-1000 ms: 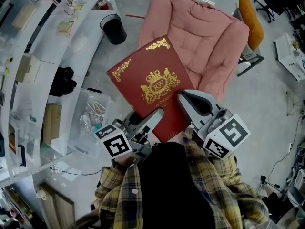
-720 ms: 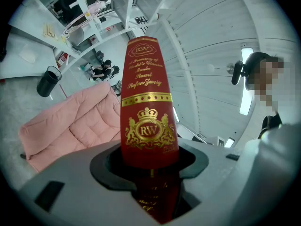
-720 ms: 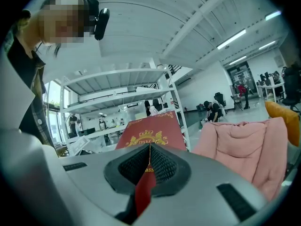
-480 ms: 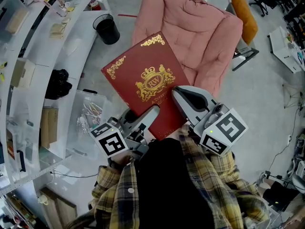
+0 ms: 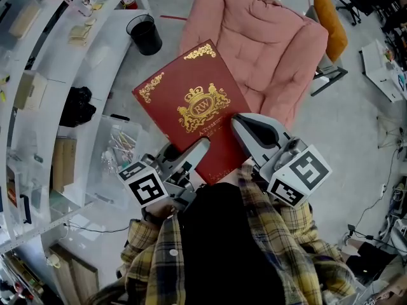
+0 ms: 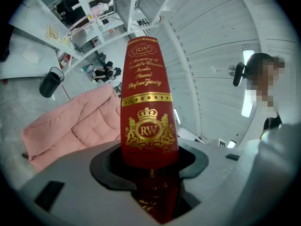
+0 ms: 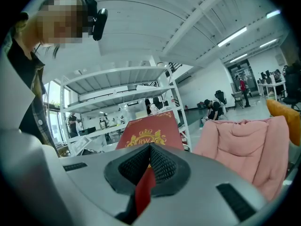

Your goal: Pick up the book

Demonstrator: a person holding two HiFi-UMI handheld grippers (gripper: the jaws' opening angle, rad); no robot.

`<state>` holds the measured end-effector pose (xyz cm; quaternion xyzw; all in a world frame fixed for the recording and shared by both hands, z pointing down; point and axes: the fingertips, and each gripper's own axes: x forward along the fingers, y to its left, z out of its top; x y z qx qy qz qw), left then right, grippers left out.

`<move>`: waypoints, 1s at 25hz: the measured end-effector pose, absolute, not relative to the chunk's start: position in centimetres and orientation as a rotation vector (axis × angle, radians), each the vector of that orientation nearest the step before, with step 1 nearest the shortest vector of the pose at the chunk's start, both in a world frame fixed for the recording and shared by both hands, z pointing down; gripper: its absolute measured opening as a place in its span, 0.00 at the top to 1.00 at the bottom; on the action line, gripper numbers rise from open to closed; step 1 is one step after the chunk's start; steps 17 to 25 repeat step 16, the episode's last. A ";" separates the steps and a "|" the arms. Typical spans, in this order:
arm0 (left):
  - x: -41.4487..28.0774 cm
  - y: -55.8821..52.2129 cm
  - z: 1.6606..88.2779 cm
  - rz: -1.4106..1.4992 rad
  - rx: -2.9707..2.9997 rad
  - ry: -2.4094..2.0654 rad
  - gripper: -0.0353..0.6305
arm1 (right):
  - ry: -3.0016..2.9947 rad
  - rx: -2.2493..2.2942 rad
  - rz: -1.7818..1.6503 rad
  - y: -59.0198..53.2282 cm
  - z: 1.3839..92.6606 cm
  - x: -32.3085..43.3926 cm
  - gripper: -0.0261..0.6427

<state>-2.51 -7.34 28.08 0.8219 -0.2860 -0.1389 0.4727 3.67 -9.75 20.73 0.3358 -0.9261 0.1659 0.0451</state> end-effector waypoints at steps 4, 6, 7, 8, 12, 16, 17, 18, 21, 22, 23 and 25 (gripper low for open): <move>-2.7 -7.3 28.2 -0.341 2.008 -0.703 0.59 | -2.826 1.028 0.512 -9.7 20.8 3.6 0.94; -2.8 -7.2 28.2 -0.341 2.002 -0.701 0.59 | -2.825 1.029 0.513 -9.6 20.8 3.5 0.94; -2.8 -7.2 28.3 -0.342 1.998 -0.698 0.59 | -2.825 1.029 0.513 -9.5 20.8 3.6 0.94; -2.8 -7.2 28.3 -0.343 1.993 -0.694 0.59 | -2.824 1.030 0.512 -9.5 20.8 3.6 0.94; -2.8 -7.4 28.4 -0.342 1.983 -0.680 0.59 | -2.822 1.040 0.498 -9.2 20.6 3.7 0.94; -3.0 -8.0 28.6 -0.367 1.943 -0.649 0.59 | -2.823 1.059 0.485 -8.9 20.5 4.3 0.93; -3.0 -8.0 28.6 -0.367 1.943 -0.649 0.59 | -2.823 1.059 0.485 -8.9 20.5 4.3 0.93; -3.0 -8.0 28.6 -0.367 1.943 -0.649 0.59 | -2.823 1.059 0.485 -8.9 20.5 4.3 0.93; -3.0 -8.0 28.6 -0.367 1.943 -0.649 0.59 | -2.823 1.059 0.485 -8.9 20.5 4.3 0.93; -3.0 -8.0 28.6 -0.367 1.943 -0.649 0.59 | -2.823 1.059 0.485 -8.9 20.5 4.3 0.93; -3.0 -8.0 28.6 -0.367 1.943 -0.649 0.59 | -2.823 1.059 0.485 -8.9 20.5 4.3 0.93; -3.0 -8.0 28.6 -0.367 1.943 -0.649 0.59 | -2.823 1.059 0.485 -8.9 20.5 4.3 0.93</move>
